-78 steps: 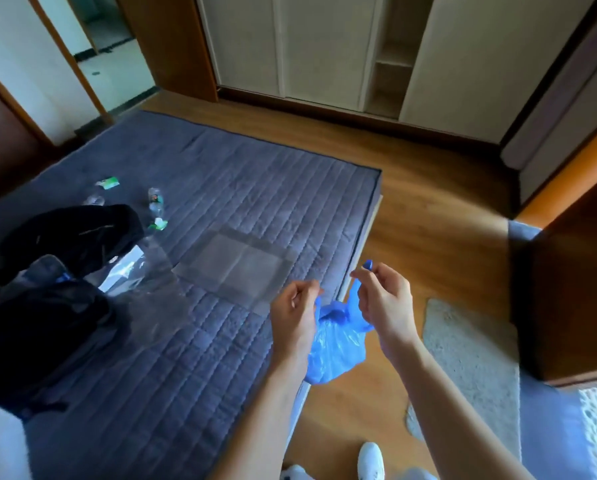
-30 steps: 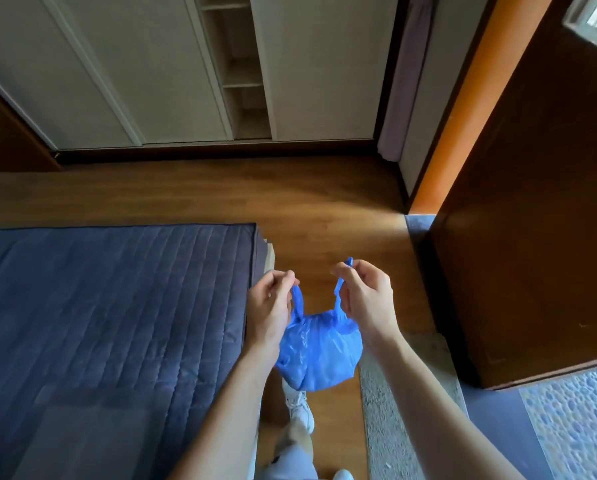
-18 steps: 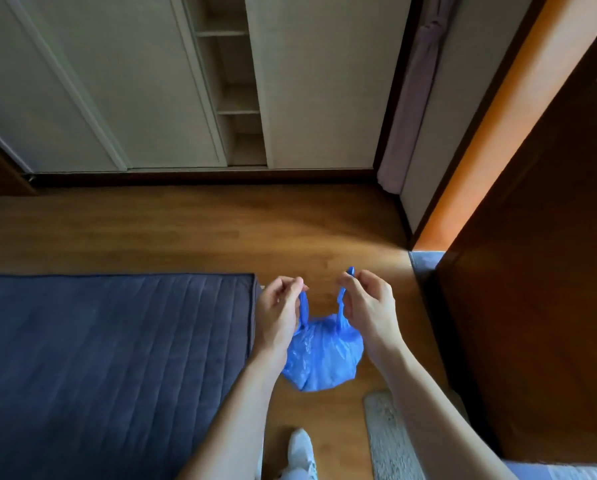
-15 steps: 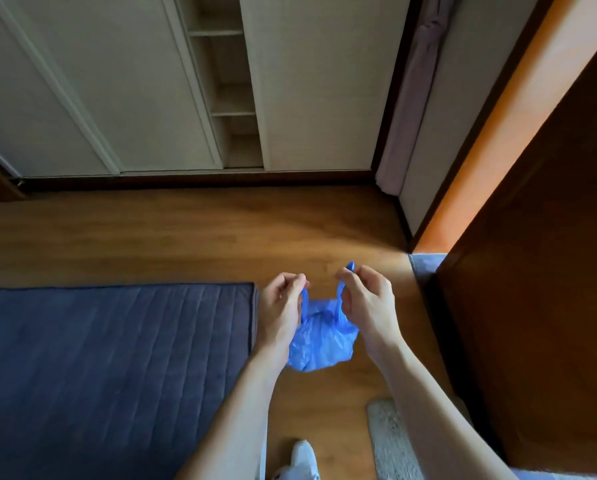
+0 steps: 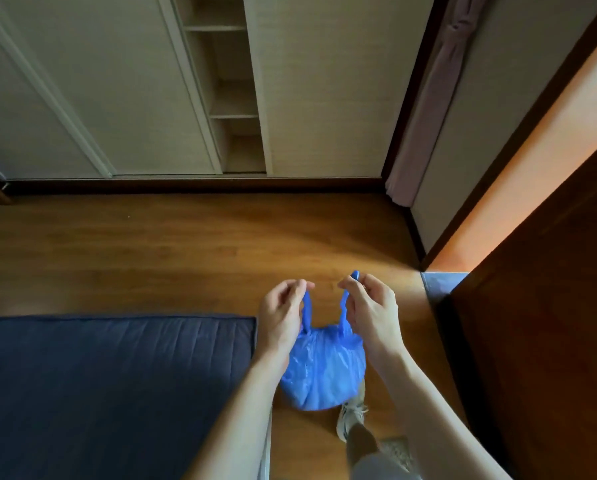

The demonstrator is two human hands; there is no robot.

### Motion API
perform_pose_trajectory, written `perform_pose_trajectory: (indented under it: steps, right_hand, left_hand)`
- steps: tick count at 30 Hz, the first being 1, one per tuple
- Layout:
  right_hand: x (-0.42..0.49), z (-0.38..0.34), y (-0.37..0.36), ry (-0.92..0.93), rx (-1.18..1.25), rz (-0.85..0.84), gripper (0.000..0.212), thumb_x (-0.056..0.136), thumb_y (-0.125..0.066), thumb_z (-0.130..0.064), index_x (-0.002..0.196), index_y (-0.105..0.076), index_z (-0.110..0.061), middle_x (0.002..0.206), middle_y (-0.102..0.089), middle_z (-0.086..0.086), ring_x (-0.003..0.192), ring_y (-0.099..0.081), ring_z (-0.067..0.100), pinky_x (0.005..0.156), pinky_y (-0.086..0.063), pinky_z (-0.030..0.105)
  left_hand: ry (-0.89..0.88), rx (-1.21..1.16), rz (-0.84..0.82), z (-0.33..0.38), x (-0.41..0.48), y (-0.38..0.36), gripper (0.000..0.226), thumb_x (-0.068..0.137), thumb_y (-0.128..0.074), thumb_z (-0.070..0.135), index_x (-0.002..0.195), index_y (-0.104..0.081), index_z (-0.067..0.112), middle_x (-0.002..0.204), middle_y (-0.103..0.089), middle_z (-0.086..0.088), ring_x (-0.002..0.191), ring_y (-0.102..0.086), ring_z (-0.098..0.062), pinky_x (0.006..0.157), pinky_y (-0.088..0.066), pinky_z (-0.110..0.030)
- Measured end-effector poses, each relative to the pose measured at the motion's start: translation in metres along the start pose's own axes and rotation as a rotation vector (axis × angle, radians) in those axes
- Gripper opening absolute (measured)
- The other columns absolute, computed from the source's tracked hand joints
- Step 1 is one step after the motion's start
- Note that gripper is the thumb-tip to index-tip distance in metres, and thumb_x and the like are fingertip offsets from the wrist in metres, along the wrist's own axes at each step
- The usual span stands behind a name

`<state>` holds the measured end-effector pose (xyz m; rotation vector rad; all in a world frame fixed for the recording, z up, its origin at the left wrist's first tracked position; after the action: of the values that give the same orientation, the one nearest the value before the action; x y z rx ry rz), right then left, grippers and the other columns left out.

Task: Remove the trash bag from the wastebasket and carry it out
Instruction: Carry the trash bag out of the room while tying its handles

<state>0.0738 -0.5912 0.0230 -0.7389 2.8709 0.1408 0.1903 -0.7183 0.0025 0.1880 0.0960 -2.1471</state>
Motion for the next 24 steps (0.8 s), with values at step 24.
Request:
perform_pose_trajectory:
  steps: [24]
  right_hand:
    - [0.371,-0.075,-0.124,-0.003,-0.054,-0.287,0.041,0.089,-0.058,-0.019,0.05,-0.049,-0.027,0.055,-0.038,0.004,0.052,-0.032,0.018,0.051,-0.028,0.033]
  left_hand:
    - [0.015,-0.004,0.387,0.029,0.332,-0.058,0.023,0.081,-0.06,0.049,0.071,-0.059,0.028,0.052,-0.047,0.014,0.054,-0.04,-0.013,0.056,-0.031,-0.036]
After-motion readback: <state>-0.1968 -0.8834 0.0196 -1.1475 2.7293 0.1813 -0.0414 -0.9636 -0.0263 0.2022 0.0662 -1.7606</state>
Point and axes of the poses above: each hand's wrist, its own x-axis towards the middle knuckle, its own y-axis out of the back of the hand, z = x × y, the point moved 8 cm from there along x, towards the middle knuckle
